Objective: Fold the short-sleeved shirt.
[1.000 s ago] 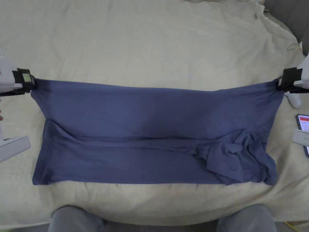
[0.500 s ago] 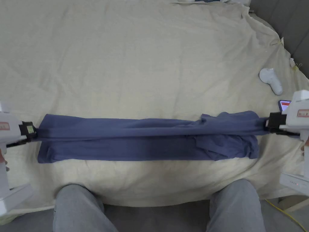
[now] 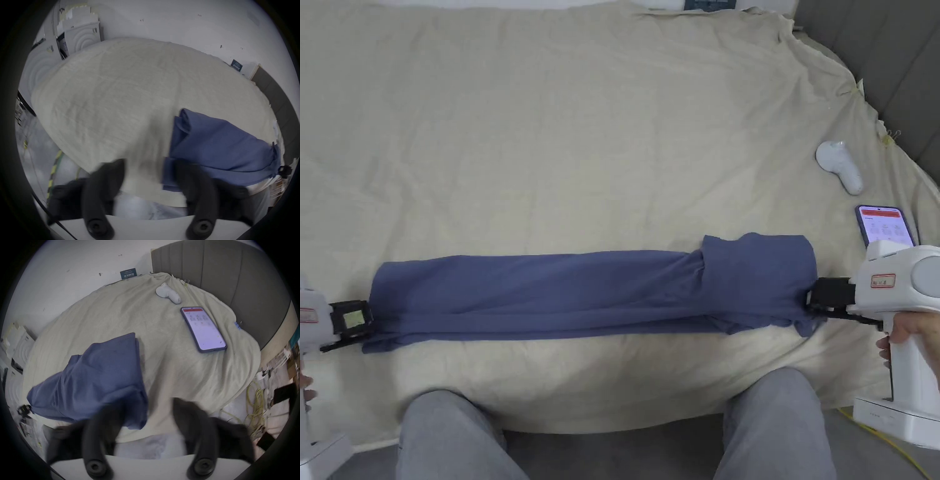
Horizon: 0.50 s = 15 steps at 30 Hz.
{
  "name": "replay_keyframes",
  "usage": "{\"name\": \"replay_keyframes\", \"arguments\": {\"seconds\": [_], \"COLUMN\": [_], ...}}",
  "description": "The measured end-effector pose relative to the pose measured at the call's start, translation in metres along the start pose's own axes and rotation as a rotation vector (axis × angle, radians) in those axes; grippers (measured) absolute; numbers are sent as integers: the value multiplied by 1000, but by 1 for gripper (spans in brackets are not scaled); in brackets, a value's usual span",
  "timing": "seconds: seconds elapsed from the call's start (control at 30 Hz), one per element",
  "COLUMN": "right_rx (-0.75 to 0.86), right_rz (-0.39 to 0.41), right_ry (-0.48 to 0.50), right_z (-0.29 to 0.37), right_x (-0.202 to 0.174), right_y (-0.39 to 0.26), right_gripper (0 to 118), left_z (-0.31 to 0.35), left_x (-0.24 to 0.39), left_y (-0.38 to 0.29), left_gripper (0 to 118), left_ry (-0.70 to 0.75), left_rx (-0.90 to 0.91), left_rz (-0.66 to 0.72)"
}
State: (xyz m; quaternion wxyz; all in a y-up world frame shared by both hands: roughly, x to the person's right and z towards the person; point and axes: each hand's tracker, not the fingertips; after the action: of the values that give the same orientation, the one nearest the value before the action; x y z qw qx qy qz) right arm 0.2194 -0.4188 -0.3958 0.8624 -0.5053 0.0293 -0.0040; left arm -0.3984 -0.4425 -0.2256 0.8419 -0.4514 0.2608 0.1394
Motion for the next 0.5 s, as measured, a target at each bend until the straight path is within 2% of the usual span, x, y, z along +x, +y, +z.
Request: {"name": "replay_keyframes", "arguments": {"seconds": [0.03, 0.07, 0.17, 0.23, 0.4, 0.5], "right_rx": [10, 32, 161, 257, 549, 730], "right_rz": [27, 52, 152, 188, 210, 169], "right_ry": [-19, -30, -92, -94, -29, 85], "right_z": [7, 14, 51, 76, 124, 138], "right_x": [2, 4, -1, -7, -33, -50], "right_y": [4, 8, 28, 40, 45, 32], "right_gripper": [95, 95, 95, 95, 95, 95], "left_z": [6, 13, 41, 59, 108, 132], "left_x": [-4, -6, -11, -7, 32, 63], "left_y": [6, 12, 37, 51, 64, 53], "left_gripper": [107, 109, 109, 109, 110, 113], "left_ry": [24, 24, 19, -1, -103, -146], "left_rx": [17, 44, 159, 229, 421, 561], "left_rz": [-7, -2, 21, 33, 10, -42]}}
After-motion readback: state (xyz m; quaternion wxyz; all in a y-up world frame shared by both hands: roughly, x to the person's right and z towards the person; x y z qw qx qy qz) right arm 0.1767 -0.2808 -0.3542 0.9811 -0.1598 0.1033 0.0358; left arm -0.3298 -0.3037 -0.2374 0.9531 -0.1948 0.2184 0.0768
